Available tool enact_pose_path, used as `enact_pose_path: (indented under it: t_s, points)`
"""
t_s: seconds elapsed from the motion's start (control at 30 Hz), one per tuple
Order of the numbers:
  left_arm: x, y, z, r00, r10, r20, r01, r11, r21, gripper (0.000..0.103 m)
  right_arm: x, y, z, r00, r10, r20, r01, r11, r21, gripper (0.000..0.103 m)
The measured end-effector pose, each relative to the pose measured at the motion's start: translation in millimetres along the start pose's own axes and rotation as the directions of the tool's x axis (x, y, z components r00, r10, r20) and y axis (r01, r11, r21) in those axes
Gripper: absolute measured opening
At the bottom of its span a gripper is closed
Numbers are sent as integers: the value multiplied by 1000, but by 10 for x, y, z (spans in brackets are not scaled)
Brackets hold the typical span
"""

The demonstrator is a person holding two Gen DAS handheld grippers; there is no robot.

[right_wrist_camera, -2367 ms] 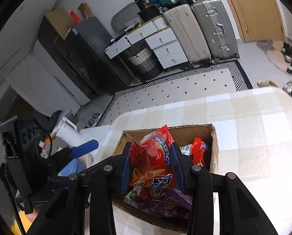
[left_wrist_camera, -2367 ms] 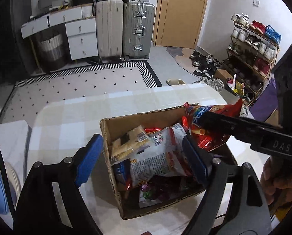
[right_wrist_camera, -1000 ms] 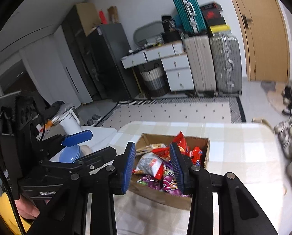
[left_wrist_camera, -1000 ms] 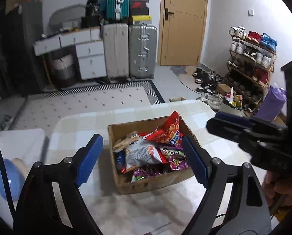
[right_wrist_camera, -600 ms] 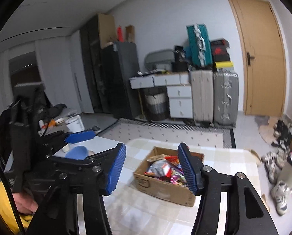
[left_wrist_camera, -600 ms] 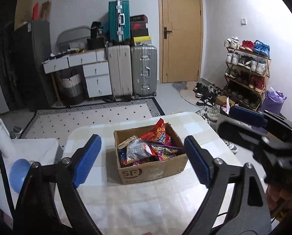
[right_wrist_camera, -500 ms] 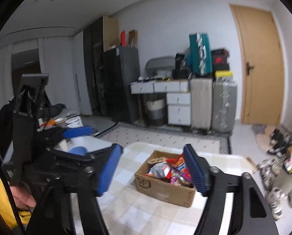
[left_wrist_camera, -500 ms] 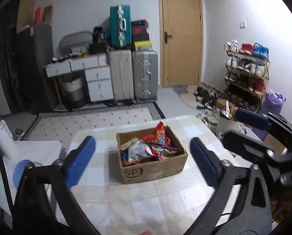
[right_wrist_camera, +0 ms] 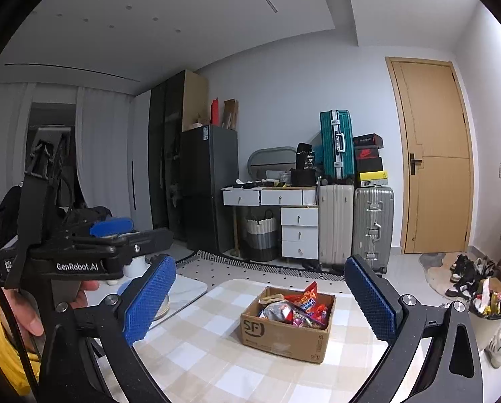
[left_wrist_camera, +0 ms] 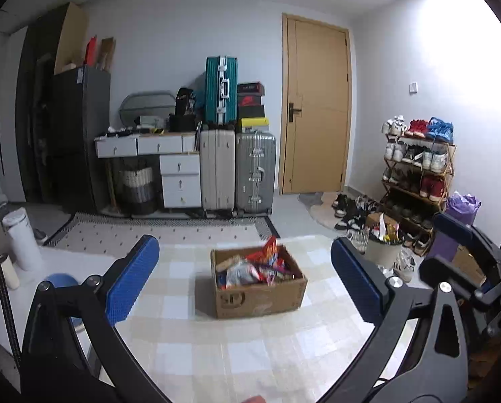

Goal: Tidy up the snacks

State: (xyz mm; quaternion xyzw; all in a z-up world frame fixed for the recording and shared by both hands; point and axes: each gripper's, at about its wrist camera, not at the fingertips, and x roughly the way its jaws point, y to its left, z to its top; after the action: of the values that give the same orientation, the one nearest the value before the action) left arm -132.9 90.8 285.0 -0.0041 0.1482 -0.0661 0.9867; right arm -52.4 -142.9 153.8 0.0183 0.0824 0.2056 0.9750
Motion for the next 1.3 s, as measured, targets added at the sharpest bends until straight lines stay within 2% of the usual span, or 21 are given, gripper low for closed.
enact_pose_path:
  t_s: [0.07,0.2,0.33,0.5,0.7,0.93,1.07,1.3]
  points:
    - [-65,-1,-67,1000,4,-28,-4,1000,-10,102,-89,7,-24,1000,-1,6,1,1000,5,102]
    - [-194,32,-176,999,17,-36,-19,999,-33,102,-176,-21,-39,1000,7,8,-7,999,36,102]
    - [-179,48,-318,998,51,-47,-52,998,-26,102,-153,-79,-7,1000,16,5,-16,998,58,102]
    - [-99,51,-464,997,46,-68,-48,999,-18,102,-111,-118,-39,1000,13,-6,-13,999,51,102]
    - [41,79,-553,997,35,-70,-37,999,-23,102,-40,-259,-274,999,12,-47,-8,996,87,102]
    - [487,149,-789,997,43,-70,-45,999,-20,102,199,-485,-688,994,-30,-109,44,991,127,102]
    - [873,237,-1019,993,36,-109,-42,998,-53,102,405,-592,-918,988,-50,-143,71,987,145,102]
    - [1507,360,-1412,984,40,-172,-57,994,-95,102,743,-680,-1305,984,-84,-156,103,988,119,102]
